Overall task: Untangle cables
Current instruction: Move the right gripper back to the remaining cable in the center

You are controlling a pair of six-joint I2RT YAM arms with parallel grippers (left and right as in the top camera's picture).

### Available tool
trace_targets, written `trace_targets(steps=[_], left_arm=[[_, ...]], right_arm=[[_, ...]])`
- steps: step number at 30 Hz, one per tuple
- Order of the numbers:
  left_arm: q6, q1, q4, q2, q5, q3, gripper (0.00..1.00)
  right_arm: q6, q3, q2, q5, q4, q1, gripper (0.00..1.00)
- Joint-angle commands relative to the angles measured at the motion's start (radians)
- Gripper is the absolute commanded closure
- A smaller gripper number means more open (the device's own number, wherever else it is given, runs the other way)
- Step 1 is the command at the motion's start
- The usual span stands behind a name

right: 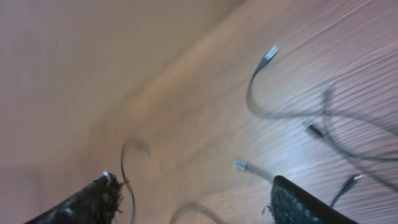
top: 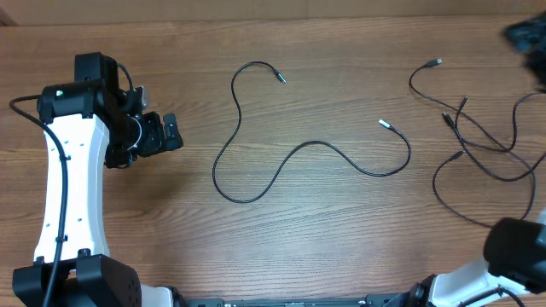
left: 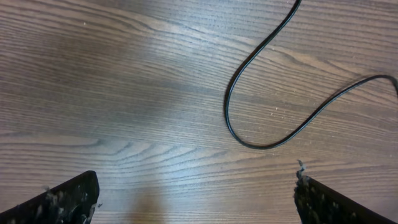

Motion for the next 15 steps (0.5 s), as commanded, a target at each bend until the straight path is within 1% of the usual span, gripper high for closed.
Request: trace_targets(steps=[1,3,5,8,10,12,13,15], left_arm=[[-0.015,0.0,0.003,-0.013,0.008,-0.006,0.0],[-0.014,0.0,0.003,-0.013,0.008,-0.006,0.0],[-0.014,0.0,0.004,-0.013,0.008,-0.006,0.0],[-0.014,0.0,0.005,-0.013,0.008,-0.006,0.0],[-0.014,0.001,0.005,-0.013,0.008,-0.006,0.0],[-0.014,0.001,0.005,-0.013,0.008,-0.006,0.0],[-0.014,0.001,0.005,-0.013,0.008,-0.006,0.0],[-0.014,0.001,0.005,-0.013,0.008,-0.006,0.0]], right_arm=[[-0.171,-0.056,0.019,-0.007,-0.021,0.144,0.2],[-0.166,-0.107,0.032,0.005,-0.02,0.24,0.2],[-0.125,-0.161,0.043,0.004,0.008,0.317,0.2],[0.024,-0.291,0.057,0.081,0.121,0.466,0.19],[0.129,-0.357,0.062,0.166,0.179,0.54,0.15],[0.246,-0.423,0.063,0.252,0.24,0.614,0.0],[0.289,-0.448,0.063,0.274,0.264,0.646,0.0],[0.307,-0.479,0.063,0.257,0.317,0.695,0.0]])
